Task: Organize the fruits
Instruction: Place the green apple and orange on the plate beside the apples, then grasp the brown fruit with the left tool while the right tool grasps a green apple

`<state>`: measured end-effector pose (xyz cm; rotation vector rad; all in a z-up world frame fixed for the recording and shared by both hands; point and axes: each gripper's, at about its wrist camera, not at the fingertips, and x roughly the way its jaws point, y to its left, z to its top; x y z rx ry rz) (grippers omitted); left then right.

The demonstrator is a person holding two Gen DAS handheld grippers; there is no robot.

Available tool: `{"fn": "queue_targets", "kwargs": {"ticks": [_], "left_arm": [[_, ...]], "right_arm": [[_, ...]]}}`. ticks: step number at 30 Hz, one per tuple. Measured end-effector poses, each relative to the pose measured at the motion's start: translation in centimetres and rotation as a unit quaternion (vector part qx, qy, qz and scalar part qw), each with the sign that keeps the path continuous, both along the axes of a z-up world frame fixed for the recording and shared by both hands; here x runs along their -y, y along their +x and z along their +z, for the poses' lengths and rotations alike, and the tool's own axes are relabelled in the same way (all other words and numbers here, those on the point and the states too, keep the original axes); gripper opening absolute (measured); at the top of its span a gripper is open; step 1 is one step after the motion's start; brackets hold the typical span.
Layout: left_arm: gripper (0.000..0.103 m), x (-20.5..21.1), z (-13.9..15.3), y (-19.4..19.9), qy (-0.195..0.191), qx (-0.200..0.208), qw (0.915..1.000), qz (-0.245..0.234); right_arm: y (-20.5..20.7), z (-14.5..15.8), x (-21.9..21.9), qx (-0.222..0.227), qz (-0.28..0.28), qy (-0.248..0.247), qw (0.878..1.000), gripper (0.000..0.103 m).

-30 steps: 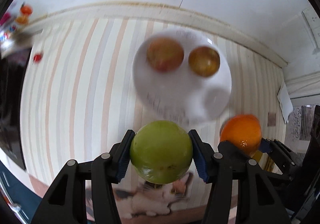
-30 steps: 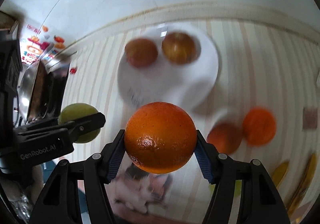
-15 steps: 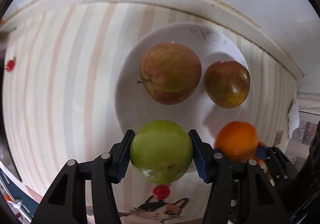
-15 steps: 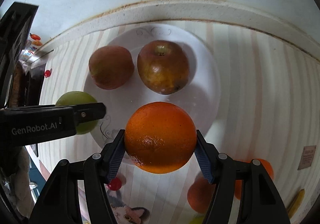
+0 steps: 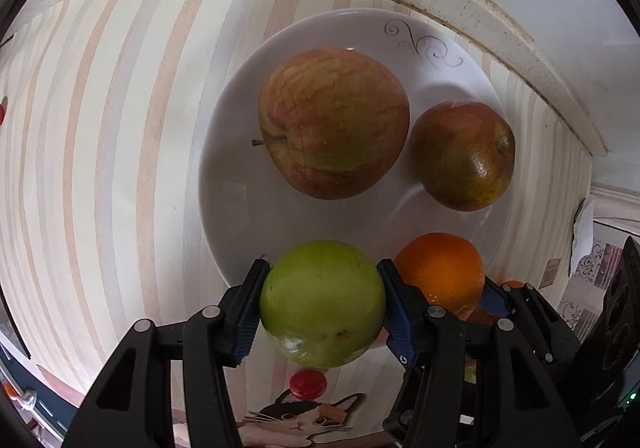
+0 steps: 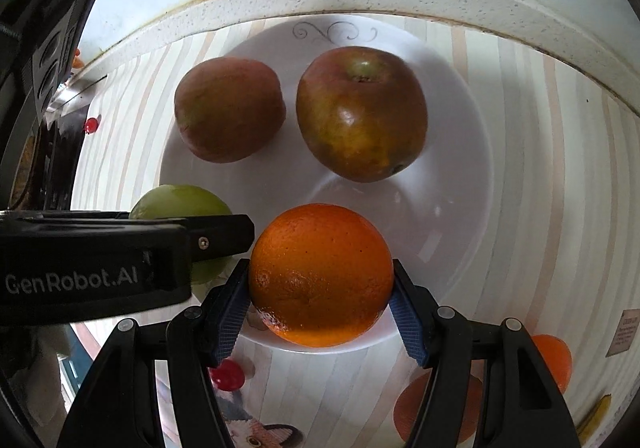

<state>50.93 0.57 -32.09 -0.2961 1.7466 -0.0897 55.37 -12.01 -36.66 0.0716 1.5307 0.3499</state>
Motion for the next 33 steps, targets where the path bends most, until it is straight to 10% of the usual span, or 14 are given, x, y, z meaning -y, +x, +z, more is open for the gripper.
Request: {"fn": "queue_targets", "kwargs": {"ticks": [14,33], "left_arm": [[0.057,0.0,3.3,-0.7,-0.016,0.027,0.9995,0.011],[0.057,-0.3,11.2,-6.2,0.070,0.164,0.9838,-0.022]], "right_arm": [[0.5,2.7,1.8,-0.009,-0.031,0.007,0.999,0.081],[-4.3,9.9,4.1,0.065,-0.053,-0.017,0.996,0.082]]}}
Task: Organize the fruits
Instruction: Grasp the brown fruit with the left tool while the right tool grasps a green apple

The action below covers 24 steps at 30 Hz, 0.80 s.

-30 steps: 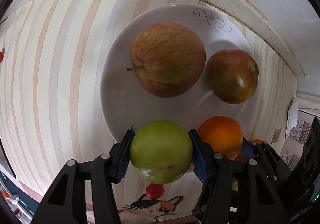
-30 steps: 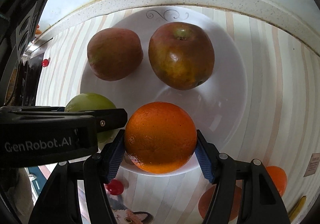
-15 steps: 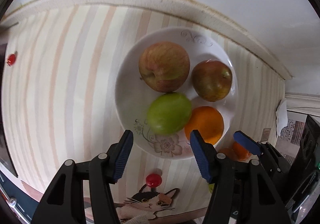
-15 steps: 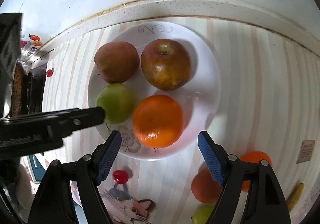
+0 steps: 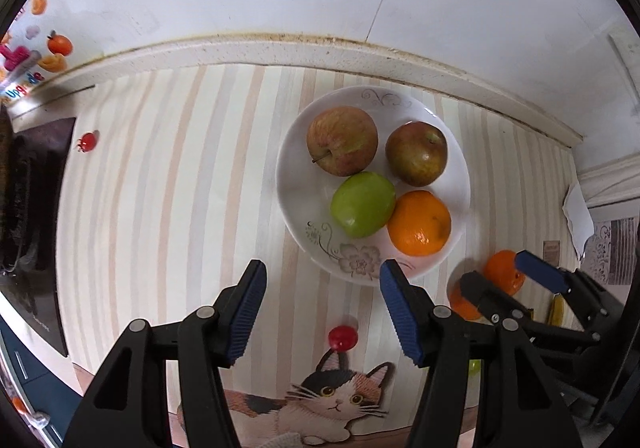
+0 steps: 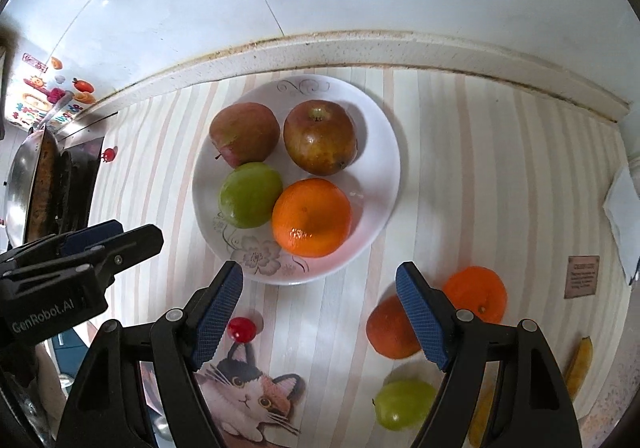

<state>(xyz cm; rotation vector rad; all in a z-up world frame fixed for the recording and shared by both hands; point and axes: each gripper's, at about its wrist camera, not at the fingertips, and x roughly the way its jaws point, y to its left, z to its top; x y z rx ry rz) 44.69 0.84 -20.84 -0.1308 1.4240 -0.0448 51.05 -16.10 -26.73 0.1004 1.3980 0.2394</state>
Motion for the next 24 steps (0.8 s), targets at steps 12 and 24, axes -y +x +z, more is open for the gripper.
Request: {"fn": "queue_targets", "kwargs": {"ticks": [12,24], "left_arm": [[0.057,0.4,5.6,-4.6,0.022,0.083,0.9961,-0.017],[0.092,1.2,7.9,-7.6,0.030,0.119,0.9922,-0.020]], "right_arm": [[-4.4,6.3,0.0,0.076,0.000,0.005,0.997,0.096],[-7.3,9.3,3.8,0.094,-0.051,0.030,0.994,0.097]]}}
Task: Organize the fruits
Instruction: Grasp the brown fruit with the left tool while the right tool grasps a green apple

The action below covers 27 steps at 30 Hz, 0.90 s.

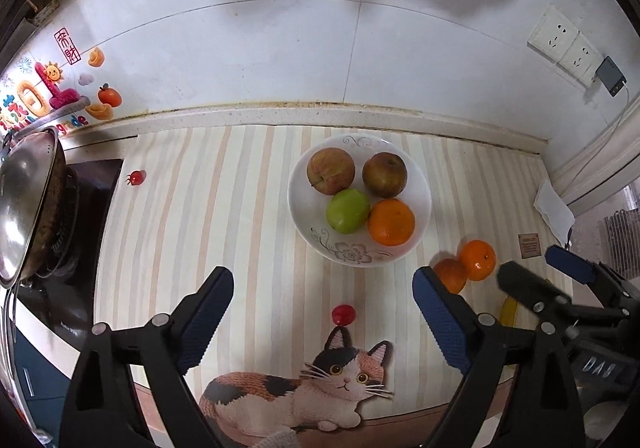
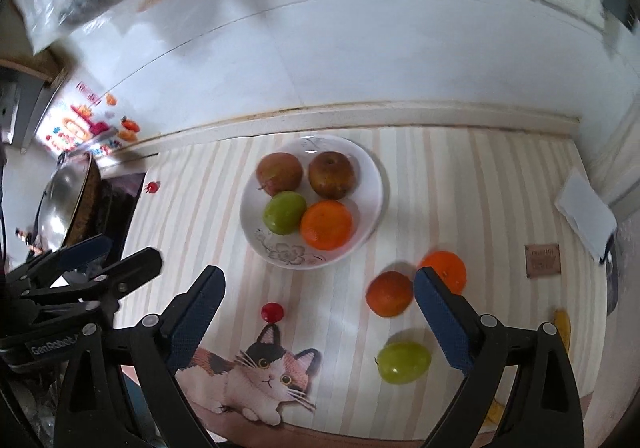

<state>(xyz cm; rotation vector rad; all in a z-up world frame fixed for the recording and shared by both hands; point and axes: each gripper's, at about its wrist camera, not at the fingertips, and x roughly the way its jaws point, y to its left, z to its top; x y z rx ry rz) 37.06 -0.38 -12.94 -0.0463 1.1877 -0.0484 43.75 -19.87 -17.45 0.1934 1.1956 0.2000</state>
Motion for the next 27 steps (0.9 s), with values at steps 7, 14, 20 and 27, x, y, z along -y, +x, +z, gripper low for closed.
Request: {"fn": "queue_targets", "kwargs": {"ticks": [7,14,20,27], "left_arm": [[0.092,2.7,-4.2,-0.1,0.030,-0.038,0.9987,-0.016],[0.092,7.0,-8.7,0.6,0.076,-0.086,0.9917,-0.058],[0.092,11.0,-10.7,2.2,0.073,-0.118,0.9849,-0.103],[0.092,16.6,-13.0,4.8,0.050,-0.155,0.9708,-0.176]], "right_arm": [[-1.8,-7.8,5.3,-0.094,-0.067,0.023,0.993,0.097],[-4.1,-17.3,6.8,-0.191,-0.104,0.056,0.974,0.092],[-4.6,-19.2,6.6,-0.183,-0.115,0.059,0.975,0.064],[-5.1,-18.5,9.1,-0.172,-0.124,0.050,0.976,0.064]]}}
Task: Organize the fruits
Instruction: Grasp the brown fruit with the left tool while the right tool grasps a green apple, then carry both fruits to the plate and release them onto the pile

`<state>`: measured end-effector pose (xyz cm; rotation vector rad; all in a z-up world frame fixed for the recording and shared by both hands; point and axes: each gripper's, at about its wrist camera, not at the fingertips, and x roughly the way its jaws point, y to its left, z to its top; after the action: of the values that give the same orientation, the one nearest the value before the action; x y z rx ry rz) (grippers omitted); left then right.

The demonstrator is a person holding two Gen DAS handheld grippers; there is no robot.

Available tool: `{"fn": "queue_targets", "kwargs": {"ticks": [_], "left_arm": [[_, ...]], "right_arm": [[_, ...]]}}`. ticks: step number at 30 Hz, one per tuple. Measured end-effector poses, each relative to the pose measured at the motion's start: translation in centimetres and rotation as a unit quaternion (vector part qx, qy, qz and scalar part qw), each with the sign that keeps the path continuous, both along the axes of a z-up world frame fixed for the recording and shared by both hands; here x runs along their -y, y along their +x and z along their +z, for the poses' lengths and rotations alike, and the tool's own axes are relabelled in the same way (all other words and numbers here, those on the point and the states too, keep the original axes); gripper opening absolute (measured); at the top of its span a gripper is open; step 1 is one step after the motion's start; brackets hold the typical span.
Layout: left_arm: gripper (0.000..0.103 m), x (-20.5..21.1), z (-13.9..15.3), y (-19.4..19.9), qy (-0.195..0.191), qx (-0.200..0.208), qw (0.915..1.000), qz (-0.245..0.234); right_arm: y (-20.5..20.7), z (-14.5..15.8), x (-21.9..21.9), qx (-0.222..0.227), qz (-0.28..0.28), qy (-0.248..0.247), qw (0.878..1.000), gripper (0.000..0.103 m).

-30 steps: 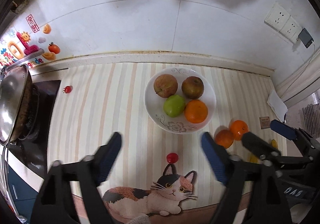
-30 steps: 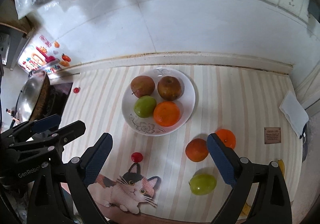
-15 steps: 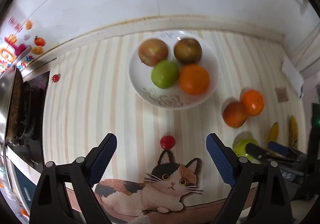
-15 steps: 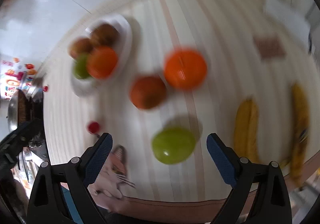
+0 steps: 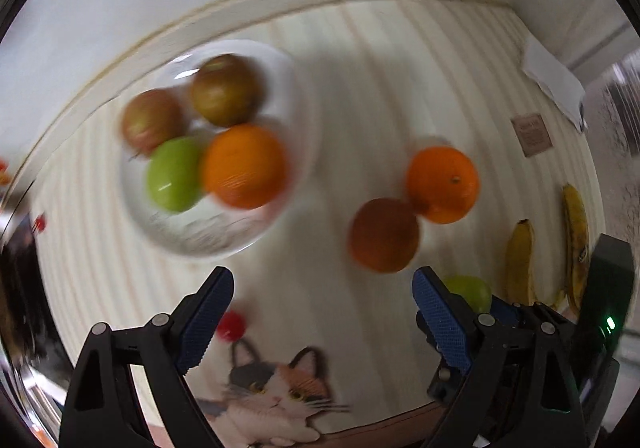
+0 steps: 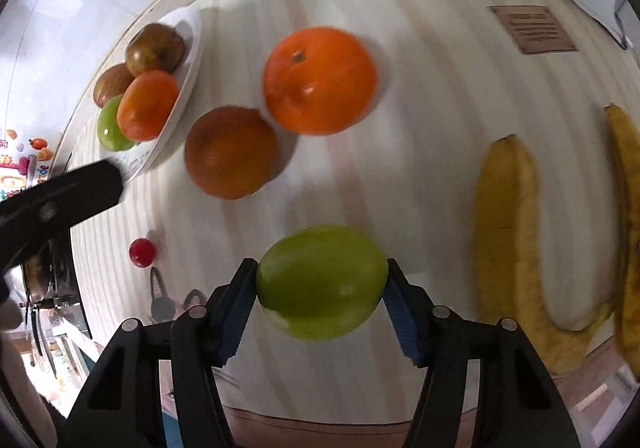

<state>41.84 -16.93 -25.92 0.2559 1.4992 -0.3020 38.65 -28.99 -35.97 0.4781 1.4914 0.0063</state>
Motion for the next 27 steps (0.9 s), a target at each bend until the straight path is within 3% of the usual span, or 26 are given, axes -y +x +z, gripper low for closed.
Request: {"fn": "queue_targets", "kwargs": {"ticks": [6,8,9,10,16,19,27], "left_arm": [[0.092,3.7,-4.1,1.6,0.001,-0.050,0.9976,-0.047],[0.080,4.5,-5.5,1.7,-0.001,-0.067,0.9959,-0.060],[0.057,4.7,-6.1,1.6,0.002,-0.075,0.9954,-0.060],[0.052,4.8,-6.5,1.6,0.007,-0.079,0.9950,-0.060],[0.051,2.6,-5.2,0.1,-0.006,-0.058,0.9979,-0.027],[0.051,-0.2,-4.4,-1.6,-0.013,-0.059,0.9982,0.003],[0.051,-6.4,-5.7,-6.6,-0.032,-0.113,0.9900,0.078]], "right_arm": [[-0.8,-0.4,2.4,-0.008,-0.020,0.000,1.000,0.064],[-1.1,-0.7,3.0,-0.011,-0.028,0.004,1.000,0.064],[-1.2,-0.7,3.2,-0.011,-0.030,0.006,0.999,0.064],[-1.2,-0.7,3.4,-0.011,-0.031,0.006,0.999,0.064],[-1.3,-0.4,3.9,-0.008,-0.020,0.009,1.000,0.064],[-0.7,-0.2,1.6,-0.007,0.010,0.017,1.000,0.064],[-1.1,-1.0,-2.6,-0.010,0.100,-0.005,0.995,0.065]]}}
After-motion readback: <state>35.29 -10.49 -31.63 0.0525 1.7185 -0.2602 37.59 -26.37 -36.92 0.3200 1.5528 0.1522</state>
